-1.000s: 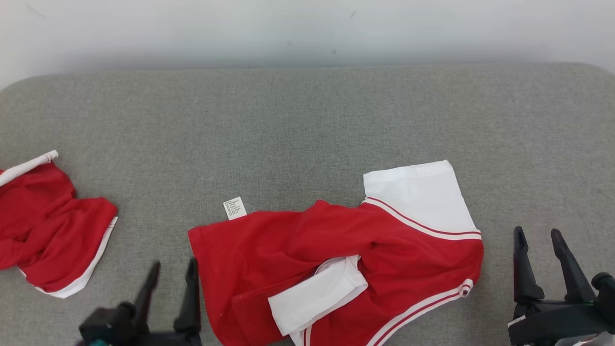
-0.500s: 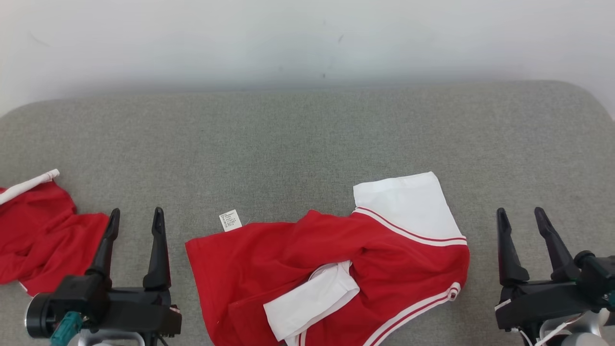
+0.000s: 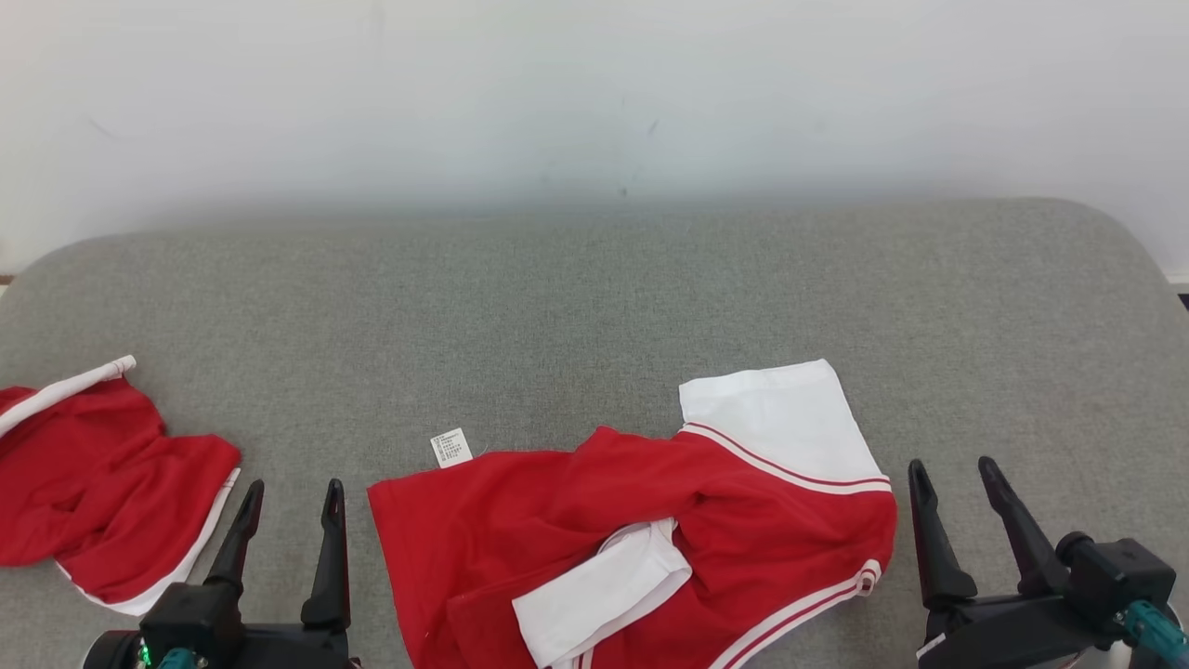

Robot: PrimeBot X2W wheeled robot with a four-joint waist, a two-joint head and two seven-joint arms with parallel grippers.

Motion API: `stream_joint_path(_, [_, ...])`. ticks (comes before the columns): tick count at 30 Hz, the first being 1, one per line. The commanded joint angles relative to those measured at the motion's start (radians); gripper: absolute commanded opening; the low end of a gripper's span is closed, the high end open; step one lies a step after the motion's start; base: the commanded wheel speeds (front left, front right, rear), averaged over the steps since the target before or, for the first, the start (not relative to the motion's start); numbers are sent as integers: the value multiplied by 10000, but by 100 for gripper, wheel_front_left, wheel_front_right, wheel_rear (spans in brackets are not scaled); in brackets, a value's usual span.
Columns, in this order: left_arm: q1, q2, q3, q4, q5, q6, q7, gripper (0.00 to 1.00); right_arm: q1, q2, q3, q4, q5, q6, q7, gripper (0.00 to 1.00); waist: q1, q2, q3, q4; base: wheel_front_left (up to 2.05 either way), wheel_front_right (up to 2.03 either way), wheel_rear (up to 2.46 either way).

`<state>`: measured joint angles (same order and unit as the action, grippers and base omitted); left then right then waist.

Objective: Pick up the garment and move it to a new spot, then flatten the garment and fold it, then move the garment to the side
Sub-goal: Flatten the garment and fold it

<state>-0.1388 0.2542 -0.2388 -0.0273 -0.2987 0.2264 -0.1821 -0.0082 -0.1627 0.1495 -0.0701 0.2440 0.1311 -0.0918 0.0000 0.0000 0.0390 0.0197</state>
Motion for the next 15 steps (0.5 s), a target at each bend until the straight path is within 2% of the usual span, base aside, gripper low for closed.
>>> stream_joint_path(1, [162,62,-4,31,-8,31,-16,100,116,27,25,-28,-84,-6,22,100,0,0,-82,-4,0,0,0])
stream_joint_path(15, [175,205,-101,231,-105,73,344,100,458,186,-49,-262,-79,-6,159,100,0,0,-292,-49,0,0,0])
